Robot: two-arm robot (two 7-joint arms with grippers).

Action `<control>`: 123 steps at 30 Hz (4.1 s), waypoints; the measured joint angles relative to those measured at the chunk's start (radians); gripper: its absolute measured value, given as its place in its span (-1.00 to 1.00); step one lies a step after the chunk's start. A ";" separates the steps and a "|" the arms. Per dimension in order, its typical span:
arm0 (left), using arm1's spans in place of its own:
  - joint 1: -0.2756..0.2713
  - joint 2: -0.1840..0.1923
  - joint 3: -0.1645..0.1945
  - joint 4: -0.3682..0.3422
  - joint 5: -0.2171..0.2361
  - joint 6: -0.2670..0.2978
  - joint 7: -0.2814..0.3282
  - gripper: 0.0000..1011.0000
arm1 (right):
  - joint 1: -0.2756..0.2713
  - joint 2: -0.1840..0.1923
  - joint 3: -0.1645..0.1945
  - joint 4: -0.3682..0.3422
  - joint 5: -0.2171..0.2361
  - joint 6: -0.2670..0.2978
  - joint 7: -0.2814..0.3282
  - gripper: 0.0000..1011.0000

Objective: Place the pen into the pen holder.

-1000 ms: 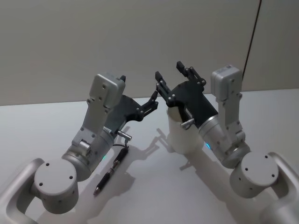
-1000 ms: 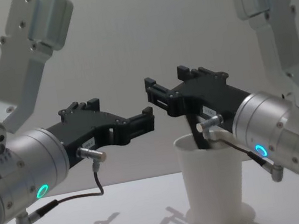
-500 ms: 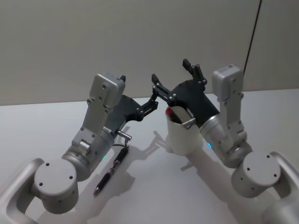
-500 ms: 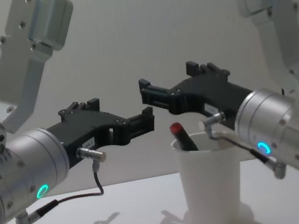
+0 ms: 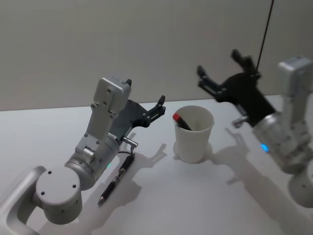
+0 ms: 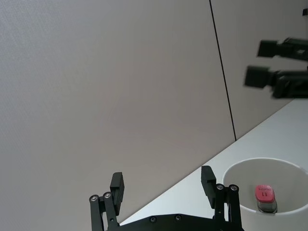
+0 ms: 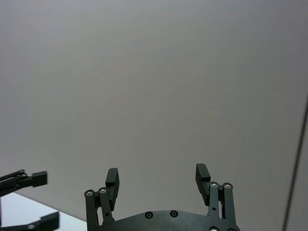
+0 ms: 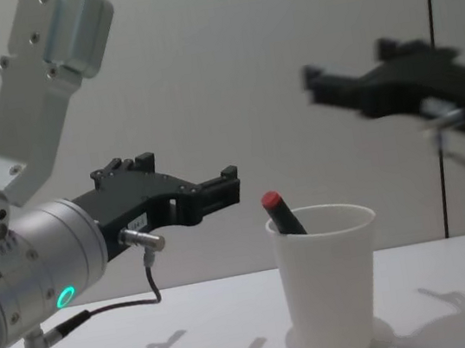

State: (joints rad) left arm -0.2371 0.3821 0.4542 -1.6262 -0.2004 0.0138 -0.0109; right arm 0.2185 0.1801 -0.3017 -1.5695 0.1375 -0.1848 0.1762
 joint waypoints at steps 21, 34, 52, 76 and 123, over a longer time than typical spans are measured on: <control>0.000 0.000 0.000 0.000 0.000 0.000 0.000 0.98 | -0.205 0.290 0.212 -0.259 0.201 0.075 -0.052 0.98; 0.000 0.000 0.000 0.000 0.000 0.000 0.000 0.98 | -0.221 0.277 0.195 -0.259 0.201 0.108 -0.066 0.98; 0.000 0.000 0.000 0.000 0.000 0.000 0.000 0.98 | -0.234 0.159 0.077 -0.198 0.151 0.219 -0.109 0.98; 0.059 0.067 -0.035 -0.102 -0.081 0.145 0.042 0.98 | -0.233 0.157 0.076 -0.197 0.150 0.219 -0.109 0.98; 0.247 0.204 -0.067 -0.308 -0.364 0.407 0.010 0.98 | -0.233 0.157 0.076 -0.197 0.150 0.219 -0.109 0.98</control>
State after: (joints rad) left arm 0.0100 0.5859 0.3870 -1.9343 -0.5642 0.4210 -0.0012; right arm -0.0146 0.3375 -0.2258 -1.7668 0.2874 0.0340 0.0668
